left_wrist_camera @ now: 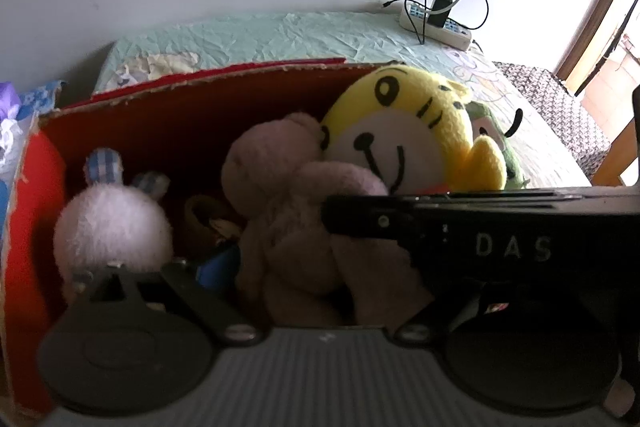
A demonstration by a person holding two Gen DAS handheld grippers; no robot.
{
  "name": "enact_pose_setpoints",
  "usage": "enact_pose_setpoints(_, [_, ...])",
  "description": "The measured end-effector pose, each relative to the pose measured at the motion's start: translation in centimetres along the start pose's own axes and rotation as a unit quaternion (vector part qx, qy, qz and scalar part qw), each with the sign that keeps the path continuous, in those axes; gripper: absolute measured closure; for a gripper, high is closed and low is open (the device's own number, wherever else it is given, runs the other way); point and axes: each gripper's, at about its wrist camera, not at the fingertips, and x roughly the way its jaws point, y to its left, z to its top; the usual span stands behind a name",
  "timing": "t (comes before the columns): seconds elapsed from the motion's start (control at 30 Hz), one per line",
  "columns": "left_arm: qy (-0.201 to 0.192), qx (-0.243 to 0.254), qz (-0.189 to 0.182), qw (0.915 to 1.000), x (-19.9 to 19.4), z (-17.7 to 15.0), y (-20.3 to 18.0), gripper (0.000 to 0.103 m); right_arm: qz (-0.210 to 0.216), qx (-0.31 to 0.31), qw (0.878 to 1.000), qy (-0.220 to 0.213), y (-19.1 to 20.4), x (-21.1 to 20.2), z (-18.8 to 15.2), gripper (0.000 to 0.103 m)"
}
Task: Organize objects
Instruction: 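Lower the pink bear into the red box with the right gripper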
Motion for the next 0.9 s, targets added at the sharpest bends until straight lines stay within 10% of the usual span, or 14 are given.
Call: enact_pose_setpoints(0.9, [0.017,-0.016,0.028,0.9993,0.9,-1.7,0.4,0.008,-0.005,-0.006,1.0,-0.008,0.4,-0.2,-0.4,0.083])
